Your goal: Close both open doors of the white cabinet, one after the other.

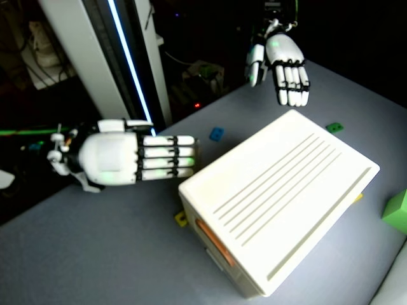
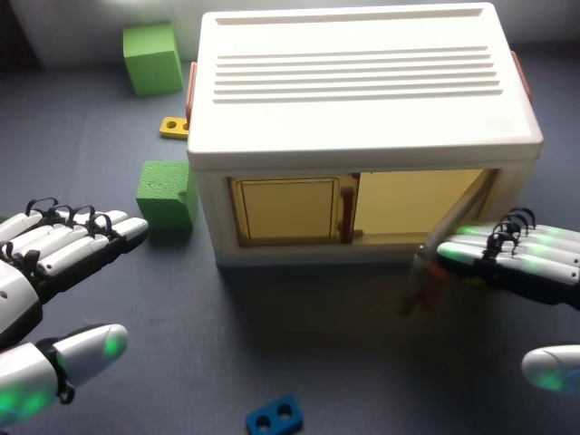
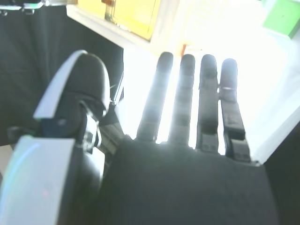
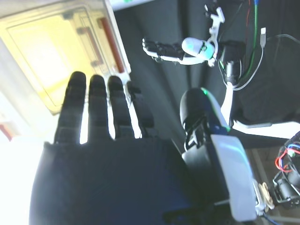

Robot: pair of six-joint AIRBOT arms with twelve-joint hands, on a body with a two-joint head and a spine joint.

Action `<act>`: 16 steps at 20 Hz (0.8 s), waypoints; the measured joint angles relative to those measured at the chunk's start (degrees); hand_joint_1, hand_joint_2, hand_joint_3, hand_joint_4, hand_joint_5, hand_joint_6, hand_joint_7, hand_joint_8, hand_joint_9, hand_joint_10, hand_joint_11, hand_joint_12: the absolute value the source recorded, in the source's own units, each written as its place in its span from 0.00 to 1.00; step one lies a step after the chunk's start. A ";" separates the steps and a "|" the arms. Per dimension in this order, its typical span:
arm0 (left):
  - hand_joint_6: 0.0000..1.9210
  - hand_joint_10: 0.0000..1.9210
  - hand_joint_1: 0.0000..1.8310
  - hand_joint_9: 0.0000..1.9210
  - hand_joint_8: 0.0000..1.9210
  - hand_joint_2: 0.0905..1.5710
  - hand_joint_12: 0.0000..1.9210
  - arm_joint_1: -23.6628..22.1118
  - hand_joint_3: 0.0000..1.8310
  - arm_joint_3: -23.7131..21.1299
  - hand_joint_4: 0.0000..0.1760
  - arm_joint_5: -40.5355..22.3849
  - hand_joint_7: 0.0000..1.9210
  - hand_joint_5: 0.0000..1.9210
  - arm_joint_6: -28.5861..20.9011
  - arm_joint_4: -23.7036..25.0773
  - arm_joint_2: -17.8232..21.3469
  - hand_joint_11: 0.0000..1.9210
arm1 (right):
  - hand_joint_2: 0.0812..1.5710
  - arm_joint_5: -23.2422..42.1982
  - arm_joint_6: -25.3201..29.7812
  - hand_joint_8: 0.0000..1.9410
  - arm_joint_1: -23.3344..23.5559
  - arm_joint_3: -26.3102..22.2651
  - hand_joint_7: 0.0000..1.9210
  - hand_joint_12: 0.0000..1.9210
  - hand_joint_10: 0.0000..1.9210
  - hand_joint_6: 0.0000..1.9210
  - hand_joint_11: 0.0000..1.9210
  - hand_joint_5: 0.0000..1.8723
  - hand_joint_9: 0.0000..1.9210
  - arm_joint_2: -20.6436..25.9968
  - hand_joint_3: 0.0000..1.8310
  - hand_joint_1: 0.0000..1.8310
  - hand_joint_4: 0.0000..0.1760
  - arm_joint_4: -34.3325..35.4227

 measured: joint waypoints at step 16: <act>0.00 0.01 0.00 0.06 0.01 0.93 0.20 0.83 0.00 0.17 0.00 0.26 0.05 0.05 -0.42 -0.07 -0.92 0.00 | 0.95 -1.77 0.11 0.00 5.49 2.84 0.00 0.00 0.00 0.00 0.00 0.00 0.00 -3.74 0.00 0.00 0.00 -0.66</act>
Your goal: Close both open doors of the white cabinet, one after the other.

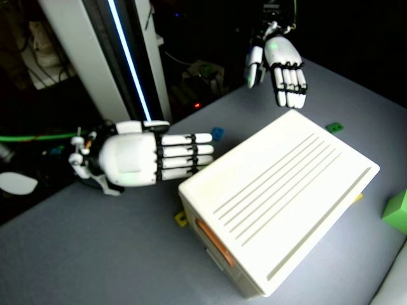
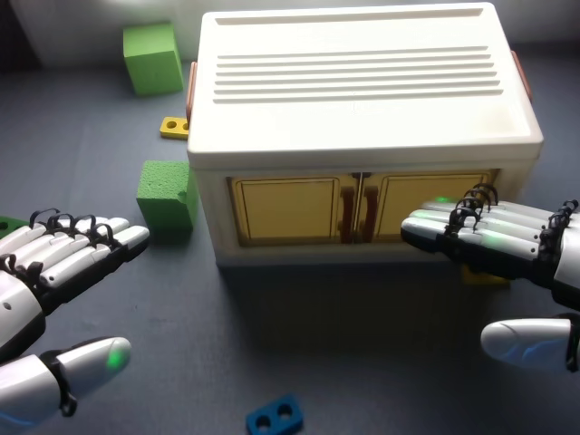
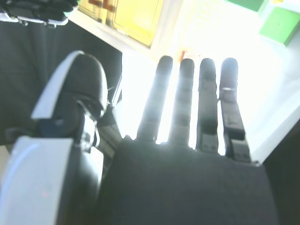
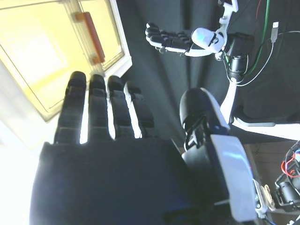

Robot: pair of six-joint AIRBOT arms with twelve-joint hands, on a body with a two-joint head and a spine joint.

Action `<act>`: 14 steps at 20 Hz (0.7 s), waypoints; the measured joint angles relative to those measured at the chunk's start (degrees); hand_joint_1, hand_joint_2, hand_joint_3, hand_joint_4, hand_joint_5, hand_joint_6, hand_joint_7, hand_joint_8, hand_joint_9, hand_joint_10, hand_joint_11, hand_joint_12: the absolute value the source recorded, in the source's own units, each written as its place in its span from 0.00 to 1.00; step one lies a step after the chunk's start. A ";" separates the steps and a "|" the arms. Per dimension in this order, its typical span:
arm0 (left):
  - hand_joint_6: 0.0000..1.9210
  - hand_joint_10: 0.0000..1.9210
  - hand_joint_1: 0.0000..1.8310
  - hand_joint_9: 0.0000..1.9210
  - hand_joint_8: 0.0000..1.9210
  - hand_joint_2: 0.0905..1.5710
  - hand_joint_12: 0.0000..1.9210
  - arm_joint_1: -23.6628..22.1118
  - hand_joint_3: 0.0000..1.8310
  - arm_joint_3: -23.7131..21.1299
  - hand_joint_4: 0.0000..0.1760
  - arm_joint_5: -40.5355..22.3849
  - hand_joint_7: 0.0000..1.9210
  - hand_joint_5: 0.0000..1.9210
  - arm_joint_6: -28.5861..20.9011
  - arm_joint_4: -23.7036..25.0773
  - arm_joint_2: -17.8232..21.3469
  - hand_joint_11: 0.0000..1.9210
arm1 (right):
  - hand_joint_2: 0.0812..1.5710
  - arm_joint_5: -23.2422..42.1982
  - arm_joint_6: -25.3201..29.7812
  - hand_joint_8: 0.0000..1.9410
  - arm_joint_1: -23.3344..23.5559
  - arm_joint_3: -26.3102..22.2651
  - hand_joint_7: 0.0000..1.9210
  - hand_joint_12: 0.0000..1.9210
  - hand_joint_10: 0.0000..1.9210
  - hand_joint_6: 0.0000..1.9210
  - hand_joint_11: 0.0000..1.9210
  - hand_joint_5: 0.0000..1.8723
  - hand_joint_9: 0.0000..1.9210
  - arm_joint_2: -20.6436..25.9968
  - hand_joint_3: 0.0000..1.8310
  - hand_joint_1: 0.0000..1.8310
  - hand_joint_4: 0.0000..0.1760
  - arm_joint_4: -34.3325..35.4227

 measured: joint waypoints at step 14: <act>0.00 0.00 0.00 0.07 0.00 0.92 0.27 2.01 0.00 -0.24 0.00 -3.61 0.05 0.05 0.07 -2.64 0.76 0.00 | 0.94 3.56 3.52 0.00 -9.94 -3.34 0.00 0.00 0.00 0.00 0.00 0.00 0.00 6.40 0.00 0.00 0.00 4.83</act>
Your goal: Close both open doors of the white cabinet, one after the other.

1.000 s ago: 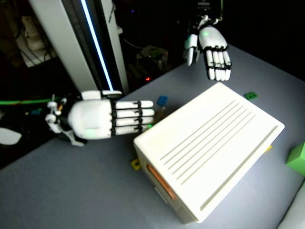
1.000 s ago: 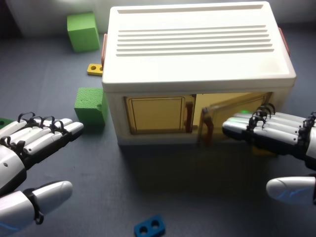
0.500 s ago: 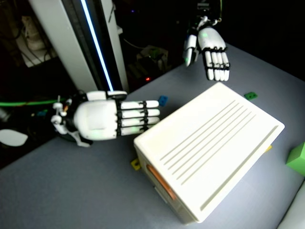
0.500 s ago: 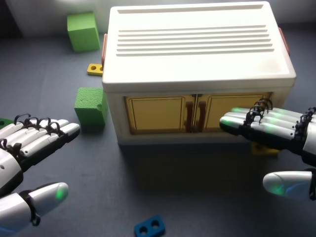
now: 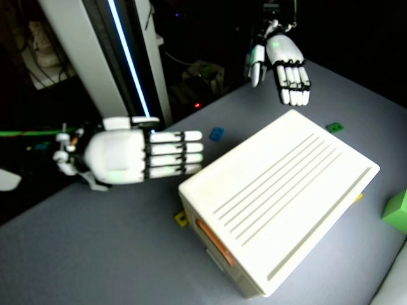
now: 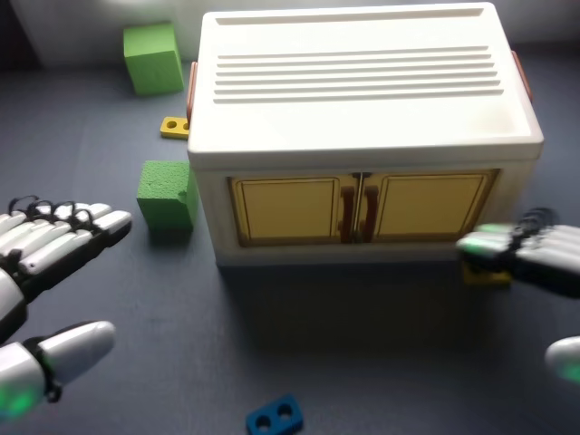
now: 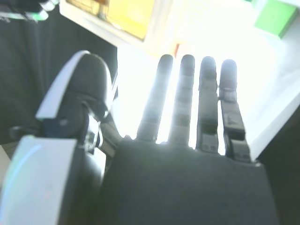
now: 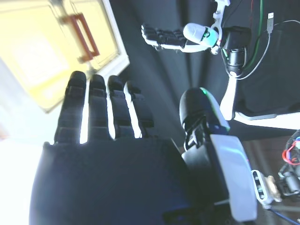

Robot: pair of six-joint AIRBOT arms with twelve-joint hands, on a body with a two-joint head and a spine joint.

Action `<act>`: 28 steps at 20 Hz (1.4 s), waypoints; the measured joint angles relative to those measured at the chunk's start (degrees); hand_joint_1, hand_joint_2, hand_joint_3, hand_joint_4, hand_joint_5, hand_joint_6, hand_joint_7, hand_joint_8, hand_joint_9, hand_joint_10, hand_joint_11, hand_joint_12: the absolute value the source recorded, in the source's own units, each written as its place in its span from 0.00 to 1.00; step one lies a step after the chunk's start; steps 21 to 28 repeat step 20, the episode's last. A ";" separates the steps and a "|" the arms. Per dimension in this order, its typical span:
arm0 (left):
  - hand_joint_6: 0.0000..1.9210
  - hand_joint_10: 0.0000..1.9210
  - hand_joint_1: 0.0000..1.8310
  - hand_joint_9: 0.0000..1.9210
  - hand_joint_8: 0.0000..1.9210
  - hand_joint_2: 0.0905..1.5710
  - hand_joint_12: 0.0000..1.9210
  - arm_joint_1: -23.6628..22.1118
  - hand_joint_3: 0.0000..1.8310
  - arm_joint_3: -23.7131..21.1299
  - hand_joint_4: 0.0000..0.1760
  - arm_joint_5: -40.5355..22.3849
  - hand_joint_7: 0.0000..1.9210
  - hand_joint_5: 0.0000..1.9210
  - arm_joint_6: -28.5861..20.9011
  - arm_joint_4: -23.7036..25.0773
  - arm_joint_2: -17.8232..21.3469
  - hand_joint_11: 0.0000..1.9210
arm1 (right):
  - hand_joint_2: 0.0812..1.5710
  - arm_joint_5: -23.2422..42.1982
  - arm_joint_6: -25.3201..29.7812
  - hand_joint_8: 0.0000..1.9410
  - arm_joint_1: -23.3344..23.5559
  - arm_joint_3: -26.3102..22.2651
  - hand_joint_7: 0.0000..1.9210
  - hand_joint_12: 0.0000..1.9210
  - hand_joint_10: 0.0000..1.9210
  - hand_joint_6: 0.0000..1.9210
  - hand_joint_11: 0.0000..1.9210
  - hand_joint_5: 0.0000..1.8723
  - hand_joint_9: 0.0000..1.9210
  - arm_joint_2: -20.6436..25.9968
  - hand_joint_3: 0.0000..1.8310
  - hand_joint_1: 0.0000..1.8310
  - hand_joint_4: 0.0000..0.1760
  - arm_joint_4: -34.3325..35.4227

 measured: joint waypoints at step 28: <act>0.99 0.79 0.27 0.06 0.48 0.97 0.02 -8.48 0.00 5.77 0.99 -11.50 0.10 0.16 -4.57 -3.41 0.24 0.00 | 0.76 21.90 -5.70 0.00 7.80 2.38 0.17 0.36 0.00 0.03 0.17 0.24 0.15 2.78 0.00 0.49 0.36 15.06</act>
